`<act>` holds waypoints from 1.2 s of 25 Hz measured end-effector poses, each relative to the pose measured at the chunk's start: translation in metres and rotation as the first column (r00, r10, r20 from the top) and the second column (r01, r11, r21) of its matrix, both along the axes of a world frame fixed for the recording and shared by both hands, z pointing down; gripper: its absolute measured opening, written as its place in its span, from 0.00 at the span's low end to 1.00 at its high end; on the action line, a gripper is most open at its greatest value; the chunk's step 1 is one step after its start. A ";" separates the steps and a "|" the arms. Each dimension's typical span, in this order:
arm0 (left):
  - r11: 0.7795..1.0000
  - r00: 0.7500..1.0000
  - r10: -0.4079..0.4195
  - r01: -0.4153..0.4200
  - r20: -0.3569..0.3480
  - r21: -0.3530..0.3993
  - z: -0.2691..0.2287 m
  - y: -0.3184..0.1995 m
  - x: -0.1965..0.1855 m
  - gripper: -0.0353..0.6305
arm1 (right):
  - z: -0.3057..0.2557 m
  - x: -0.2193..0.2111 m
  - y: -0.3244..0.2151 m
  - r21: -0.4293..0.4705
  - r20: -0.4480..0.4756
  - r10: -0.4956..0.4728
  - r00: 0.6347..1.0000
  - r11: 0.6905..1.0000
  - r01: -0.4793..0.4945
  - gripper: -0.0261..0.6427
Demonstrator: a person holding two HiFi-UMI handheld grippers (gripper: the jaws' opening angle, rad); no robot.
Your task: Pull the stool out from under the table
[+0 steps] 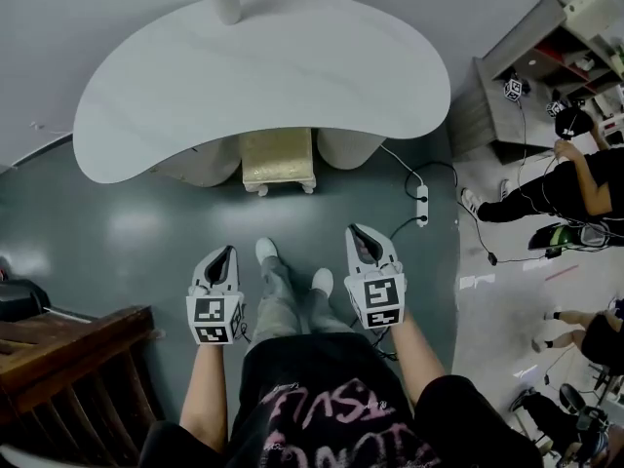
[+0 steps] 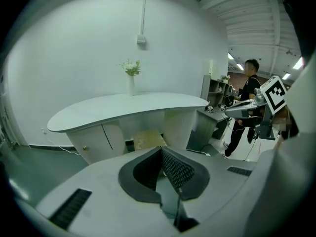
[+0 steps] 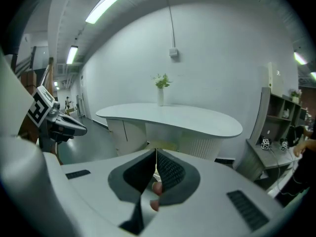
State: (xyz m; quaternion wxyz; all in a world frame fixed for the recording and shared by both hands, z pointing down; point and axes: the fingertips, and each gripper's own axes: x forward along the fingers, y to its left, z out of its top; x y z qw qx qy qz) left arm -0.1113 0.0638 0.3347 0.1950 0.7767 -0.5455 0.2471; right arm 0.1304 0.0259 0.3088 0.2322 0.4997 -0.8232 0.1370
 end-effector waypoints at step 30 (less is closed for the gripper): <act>0.998 0.998 -0.051 0.049 -0.044 -0.044 0.121 -0.070 -0.038 0.07 | 0.126 -0.042 -0.057 -0.084 -0.014 0.036 0.999 0.996 -0.037 0.13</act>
